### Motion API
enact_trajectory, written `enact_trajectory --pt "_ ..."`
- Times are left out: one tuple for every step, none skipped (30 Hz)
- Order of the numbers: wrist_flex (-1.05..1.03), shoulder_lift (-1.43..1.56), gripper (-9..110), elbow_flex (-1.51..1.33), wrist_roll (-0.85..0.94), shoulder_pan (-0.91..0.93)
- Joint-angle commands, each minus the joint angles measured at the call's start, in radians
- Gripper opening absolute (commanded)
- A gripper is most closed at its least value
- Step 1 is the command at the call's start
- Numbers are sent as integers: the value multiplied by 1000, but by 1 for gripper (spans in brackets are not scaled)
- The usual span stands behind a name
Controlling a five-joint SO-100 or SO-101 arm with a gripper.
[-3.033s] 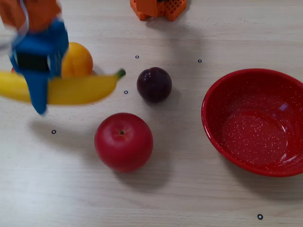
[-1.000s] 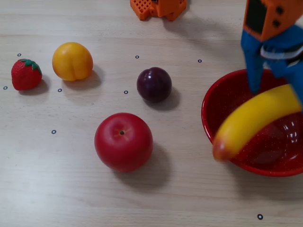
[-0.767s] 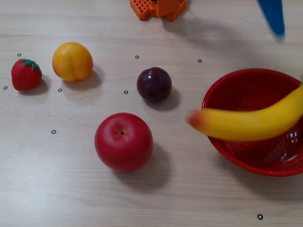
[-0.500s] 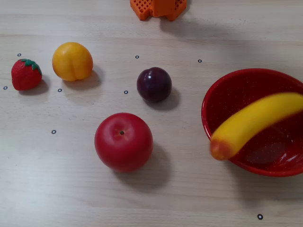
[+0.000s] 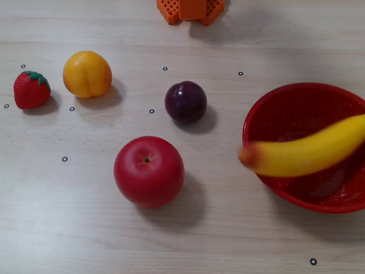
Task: Put the banana in the red bowl.
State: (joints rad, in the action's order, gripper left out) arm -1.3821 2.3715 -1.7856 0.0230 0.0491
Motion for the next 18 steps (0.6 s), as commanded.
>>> enact_trajectory --pt "86 118 0 -117 21 -29" --pt "103 150 0 -175 23 -32" --pt "124 189 0 -241 26 -38" --pt "146 235 0 -311 29 -44" --pt "169 288 0 -390 31 -51" --pt "179 334 0 -453 32 -55" --pt "184 370 0 -508 37 -58" --pt "189 400 0 -555 48 -61" --pt "196 425 0 -600 58 -67" --pt "213 456 0 -652 72 -72" --pt "238 492 0 -706 86 -75" --pt "265 537 0 -765 92 -78" --pt "293 584 0 -825 98 -80" --pt "318 634 0 -882 98 -80" --pt "333 676 0 -933 100 -80" --pt "351 718 0 -979 106 -80" --pt "368 764 0 -1025 114 -81" --pt "380 802 0 -1066 124 -83"
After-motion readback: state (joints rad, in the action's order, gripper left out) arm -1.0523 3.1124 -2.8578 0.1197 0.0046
